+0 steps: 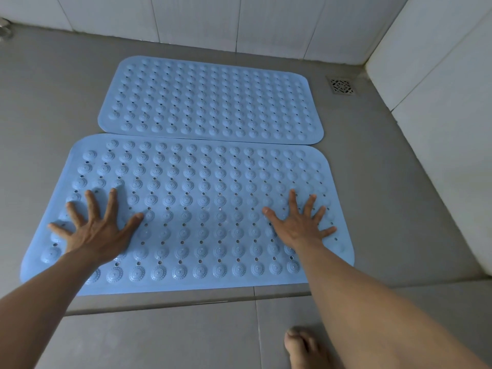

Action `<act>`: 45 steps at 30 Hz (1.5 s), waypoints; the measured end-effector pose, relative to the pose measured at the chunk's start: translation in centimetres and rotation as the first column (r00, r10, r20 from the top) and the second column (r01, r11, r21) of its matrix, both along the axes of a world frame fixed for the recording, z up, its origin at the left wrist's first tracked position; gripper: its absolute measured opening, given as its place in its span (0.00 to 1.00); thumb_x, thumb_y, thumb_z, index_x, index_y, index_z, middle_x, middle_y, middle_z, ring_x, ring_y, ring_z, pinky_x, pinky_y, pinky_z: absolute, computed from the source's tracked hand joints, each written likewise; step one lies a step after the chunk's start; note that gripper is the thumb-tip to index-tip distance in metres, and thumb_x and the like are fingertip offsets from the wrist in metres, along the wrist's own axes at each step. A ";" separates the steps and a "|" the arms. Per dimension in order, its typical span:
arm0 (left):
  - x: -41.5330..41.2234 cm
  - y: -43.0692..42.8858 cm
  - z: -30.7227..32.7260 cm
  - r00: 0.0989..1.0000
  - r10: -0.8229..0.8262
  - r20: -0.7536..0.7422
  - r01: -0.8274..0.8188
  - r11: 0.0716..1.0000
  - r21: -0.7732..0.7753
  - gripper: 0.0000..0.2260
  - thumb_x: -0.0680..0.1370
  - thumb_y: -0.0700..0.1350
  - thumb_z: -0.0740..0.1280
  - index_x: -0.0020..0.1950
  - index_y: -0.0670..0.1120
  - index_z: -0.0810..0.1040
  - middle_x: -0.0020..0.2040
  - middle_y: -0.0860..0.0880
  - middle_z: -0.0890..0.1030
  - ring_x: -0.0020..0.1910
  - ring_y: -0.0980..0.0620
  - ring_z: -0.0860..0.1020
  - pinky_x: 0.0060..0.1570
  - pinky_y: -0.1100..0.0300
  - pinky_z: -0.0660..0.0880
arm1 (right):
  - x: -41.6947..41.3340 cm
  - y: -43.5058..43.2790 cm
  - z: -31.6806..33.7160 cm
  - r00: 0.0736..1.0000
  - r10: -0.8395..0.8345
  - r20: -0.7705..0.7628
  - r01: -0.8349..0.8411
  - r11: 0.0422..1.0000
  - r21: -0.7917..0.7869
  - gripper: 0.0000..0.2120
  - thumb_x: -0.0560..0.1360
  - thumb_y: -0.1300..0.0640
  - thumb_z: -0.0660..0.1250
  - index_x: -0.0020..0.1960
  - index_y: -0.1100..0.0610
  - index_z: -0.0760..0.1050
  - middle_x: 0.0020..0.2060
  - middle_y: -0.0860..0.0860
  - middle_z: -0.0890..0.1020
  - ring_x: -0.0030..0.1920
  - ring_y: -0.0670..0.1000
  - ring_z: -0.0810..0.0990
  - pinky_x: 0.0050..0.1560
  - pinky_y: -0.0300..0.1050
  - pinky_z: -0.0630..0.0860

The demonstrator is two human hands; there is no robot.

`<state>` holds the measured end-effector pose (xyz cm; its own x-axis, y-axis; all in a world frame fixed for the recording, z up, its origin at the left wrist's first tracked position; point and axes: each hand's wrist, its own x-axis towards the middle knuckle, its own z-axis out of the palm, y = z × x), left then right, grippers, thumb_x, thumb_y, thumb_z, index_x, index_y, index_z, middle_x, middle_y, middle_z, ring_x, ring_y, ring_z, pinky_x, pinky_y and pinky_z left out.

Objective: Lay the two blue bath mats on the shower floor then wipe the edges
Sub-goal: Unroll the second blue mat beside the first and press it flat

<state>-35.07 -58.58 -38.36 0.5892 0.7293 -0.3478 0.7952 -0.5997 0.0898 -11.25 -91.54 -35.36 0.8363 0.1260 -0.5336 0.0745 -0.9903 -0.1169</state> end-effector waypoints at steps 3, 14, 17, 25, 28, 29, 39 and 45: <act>0.0 0.0 0.2 1.000 -0.006 -0.014 0.006 1.000 0.000 0.40 0.70 0.79 0.42 0.76 0.66 0.32 0.81 0.49 0.36 0.78 0.33 0.37 0.67 0.23 0.39 | 0.0 0.0 0.0 1.000 -0.005 -0.003 0.005 1.000 -0.006 0.49 0.65 0.15 0.43 0.76 0.35 0.28 0.77 0.52 0.27 0.77 0.63 0.29 0.68 0.81 0.37; 0.5 -0.1 0.1 0.997 -0.046 -0.065 0.046 0.999 -0.012 0.37 0.71 0.78 0.41 0.75 0.69 0.31 0.81 0.51 0.33 0.77 0.31 0.35 0.68 0.24 0.39 | 0.6 -0.3 0.5 0.999 -0.011 -0.035 0.011 1.000 -0.007 0.50 0.64 0.15 0.44 0.76 0.34 0.29 0.77 0.51 0.27 0.78 0.62 0.30 0.68 0.80 0.37; 0.6 0.0 0.2 0.996 -0.056 -0.067 0.055 0.998 -0.013 0.38 0.70 0.78 0.42 0.75 0.68 0.30 0.80 0.51 0.32 0.77 0.31 0.35 0.68 0.24 0.39 | 0.6 -0.3 0.6 0.999 -0.008 -0.031 0.008 1.000 -0.008 0.50 0.64 0.15 0.44 0.76 0.34 0.29 0.77 0.51 0.28 0.78 0.62 0.31 0.68 0.80 0.37; 0.4 0.4 0.6 0.999 -0.039 0.010 0.038 0.998 0.058 0.44 0.71 0.79 0.40 0.80 0.57 0.39 0.82 0.49 0.43 0.78 0.32 0.46 0.70 0.29 0.53 | 0.6 -0.4 0.7 1.000 0.001 -0.008 -0.001 1.000 -0.022 0.49 0.65 0.15 0.45 0.77 0.35 0.29 0.78 0.53 0.30 0.78 0.63 0.33 0.68 0.81 0.39; 0.7 0.7 1.6 0.996 -0.004 0.090 -0.007 0.992 0.124 0.38 0.76 0.74 0.42 0.81 0.55 0.51 0.80 0.43 0.56 0.75 0.34 0.57 0.66 0.35 0.62 | 0.6 0.1 0.6 0.999 0.020 0.038 -0.018 0.999 -0.049 0.48 0.69 0.18 0.45 0.79 0.40 0.32 0.79 0.57 0.34 0.79 0.64 0.35 0.69 0.80 0.40; 0.8 0.9 1.9 0.993 0.016 0.115 -0.032 0.989 0.142 0.36 0.78 0.72 0.45 0.80 0.54 0.56 0.78 0.42 0.60 0.73 0.34 0.61 0.66 0.36 0.64 | 0.5 0.7 0.6 0.997 0.036 0.062 -0.033 0.998 -0.052 0.47 0.71 0.20 0.45 0.80 0.42 0.34 0.80 0.58 0.35 0.79 0.64 0.35 0.70 0.79 0.40; 3.5 8.3 2.5 0.978 -0.161 0.132 0.136 0.974 0.181 0.29 0.83 0.60 0.50 0.82 0.49 0.55 0.82 0.42 0.52 0.81 0.43 0.49 0.78 0.45 0.49 | 0.0 14.7 0.4 0.896 0.384 0.226 -0.407 0.911 0.067 0.38 0.80 0.31 0.45 0.82 0.50 0.38 0.81 0.57 0.39 0.80 0.60 0.38 0.74 0.73 0.40; 8.2 10.3 0.0 0.967 -0.242 0.083 0.234 0.967 0.101 0.32 0.81 0.66 0.40 0.82 0.56 0.39 0.82 0.46 0.39 0.81 0.45 0.38 0.78 0.43 0.40 | 0.7 23.2 -1.2 0.801 0.550 0.237 -0.581 0.810 0.083 0.37 0.80 0.31 0.41 0.82 0.48 0.38 0.81 0.55 0.39 0.80 0.59 0.38 0.74 0.74 0.40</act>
